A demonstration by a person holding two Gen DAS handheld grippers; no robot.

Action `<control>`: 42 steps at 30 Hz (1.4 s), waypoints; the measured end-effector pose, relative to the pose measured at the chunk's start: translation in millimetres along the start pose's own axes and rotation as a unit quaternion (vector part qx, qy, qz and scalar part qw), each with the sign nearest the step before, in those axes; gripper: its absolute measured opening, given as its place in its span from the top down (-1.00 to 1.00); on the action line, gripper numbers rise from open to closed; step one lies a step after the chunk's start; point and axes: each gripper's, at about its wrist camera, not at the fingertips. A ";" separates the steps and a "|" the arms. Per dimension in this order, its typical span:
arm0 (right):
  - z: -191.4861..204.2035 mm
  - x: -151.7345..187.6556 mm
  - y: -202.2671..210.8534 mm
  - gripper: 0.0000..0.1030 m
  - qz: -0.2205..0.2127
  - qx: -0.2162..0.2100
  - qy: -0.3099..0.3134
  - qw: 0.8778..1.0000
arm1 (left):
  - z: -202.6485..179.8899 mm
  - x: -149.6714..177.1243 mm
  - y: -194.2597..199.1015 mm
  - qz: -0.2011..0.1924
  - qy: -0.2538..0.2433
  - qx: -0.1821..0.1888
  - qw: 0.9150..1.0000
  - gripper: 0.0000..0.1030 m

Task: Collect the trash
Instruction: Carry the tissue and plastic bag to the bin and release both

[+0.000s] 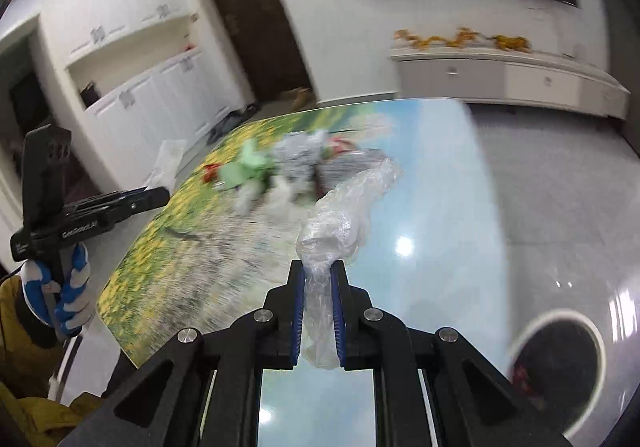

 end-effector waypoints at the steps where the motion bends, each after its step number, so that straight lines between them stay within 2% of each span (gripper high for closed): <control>1: -11.0 7.3 10.1 0.76 -0.004 0.013 -0.011 1.000 | -19.4 -2.5 -7.4 0.006 -0.013 0.015 1.000 0.64; 5: -59.0 36.4 47.0 0.76 -0.013 0.068 -0.053 0.996 | -83.6 -9.4 -36.9 0.033 -0.051 0.067 0.996 0.64; 10: -121.6 78.3 80.5 0.76 -0.017 0.127 -0.122 0.984 | -173.3 -11.7 -85.1 0.083 -0.104 0.118 0.984 0.64; 15: -177.3 110.6 83.5 0.76 -0.001 0.158 -0.186 0.970 | -243.9 -17.9 -129.7 0.118 -0.129 0.152 0.973 0.63; 19: -211.1 126.6 77.8 0.76 0.010 0.168 -0.222 0.960 | -290.4 -27.1 -164.4 0.137 -0.129 0.177 0.966 0.60; 23: -238.1 137.4 73.5 0.63 0.019 0.180 -0.248 0.952 | -331.9 -28.2 -197.6 0.160 -0.134 0.196 0.958 0.57; 24: -244.4 140.5 72.5 0.41 0.020 0.182 -0.256 0.949 | -339.5 -27.5 -205.9 0.167 -0.136 0.198 0.956 0.54; 25: -250.8 144.2 71.6 0.24 0.021 0.188 -0.265 0.946 | -345.4 -26.5 -211.7 0.172 -0.137 0.200 0.955 0.51; 26: -254.4 147.1 71.4 -0.06 0.023 0.195 -0.271 0.942 | -349.7 -24.8 -215.9 0.175 -0.136 0.201 0.954 0.34; 27: -256.5 150.7 71.8 -0.09 0.023 0.201 -0.276 0.940 | -353.7 -23.9 -219.6 0.178 -0.134 0.202 0.954 0.02; 28: -258.8 154.3 72.2 -0.09 0.024 0.203 -0.282 0.938 | -356.4 -23.1 -221.3 0.178 -0.131 0.203 0.954 -0.11; 29: -260.2 157.7 73.6 -0.09 0.024 0.203 -0.287 0.936 | -357.9 -22.0 -221.0 0.175 -0.130 0.206 0.954 -0.16; 32: -255.9 164.0 78.6 -0.09 0.027 0.209 -0.290 0.933 | -354.0 -19.6 -217.9 0.174 -0.136 0.206 0.953 -0.16; 35: -250.8 164.7 85.4 -0.09 0.023 0.217 -0.292 0.931 | -345.2 -16.7 -208.5 0.164 -0.134 0.196 0.957 -0.16; 42: -223.7 153.9 107.3 -0.09 -0.006 0.232 -0.274 0.933 | -314.6 -10.4 -150.3 0.087 -0.149 0.165 0.971 -0.15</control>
Point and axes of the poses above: each gripper's, at about its wrist camera, not at the fingertips, and y roughly against the way its jaws point, z to its left, x to its underside, and after that the axes turned 5 degrees about y, right-handed
